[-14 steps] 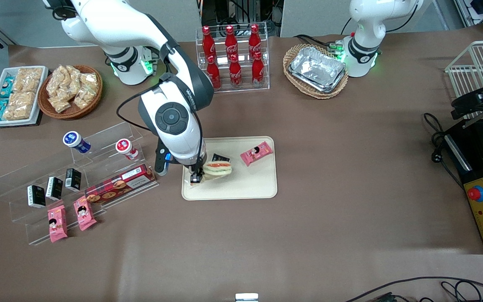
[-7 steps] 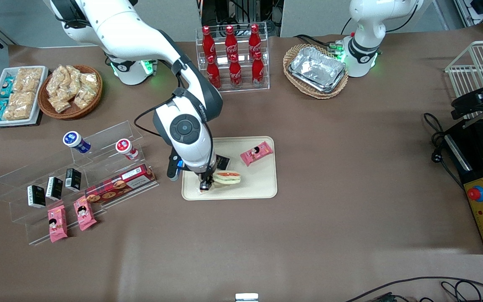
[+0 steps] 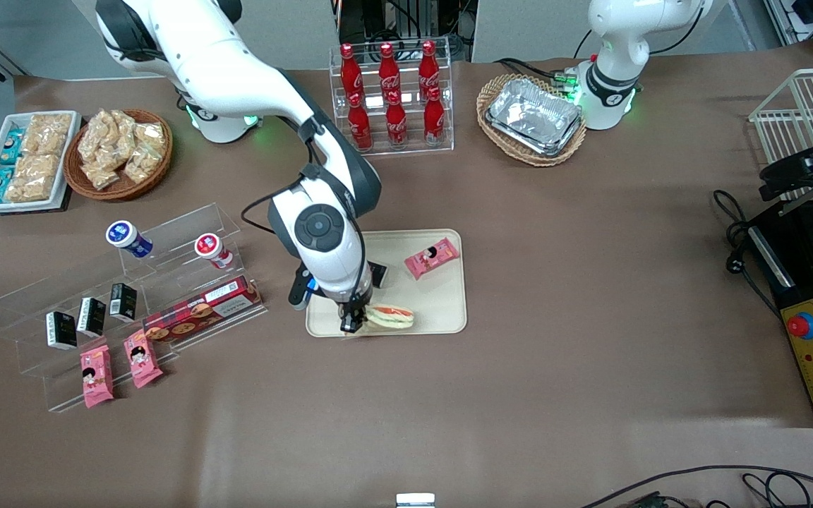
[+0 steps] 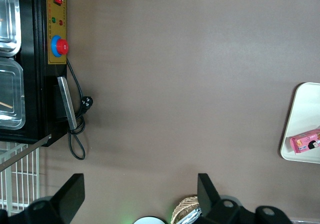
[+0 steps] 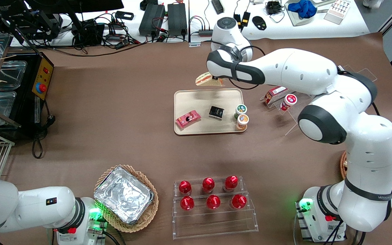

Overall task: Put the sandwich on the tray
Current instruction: 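Lower the sandwich onto the tray and open the right gripper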

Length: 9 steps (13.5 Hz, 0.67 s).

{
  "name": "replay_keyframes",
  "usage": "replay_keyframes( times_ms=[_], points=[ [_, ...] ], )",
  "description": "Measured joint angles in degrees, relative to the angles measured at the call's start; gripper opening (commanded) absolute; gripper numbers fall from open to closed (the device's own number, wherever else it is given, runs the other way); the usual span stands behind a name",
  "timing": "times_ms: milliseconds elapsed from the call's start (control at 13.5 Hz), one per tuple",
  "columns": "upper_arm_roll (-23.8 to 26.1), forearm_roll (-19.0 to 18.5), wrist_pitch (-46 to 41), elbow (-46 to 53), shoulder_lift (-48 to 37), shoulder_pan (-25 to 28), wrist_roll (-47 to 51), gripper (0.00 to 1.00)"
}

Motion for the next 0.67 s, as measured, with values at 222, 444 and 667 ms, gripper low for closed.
replay_keyframes(
  times_ms=[222, 444, 667],
  points=[
    [0.05, 0.00, 0.58, 0.69, 3.29, 0.27, -0.41, 0.06],
    [0.05, -0.01, 0.91, 0.78, 5.65, 1.43, -1.82, 0.07],
    [0.04, -0.17, 1.02, 1.47, 5.64, 1.88, -2.30, 0.07]
  ],
)
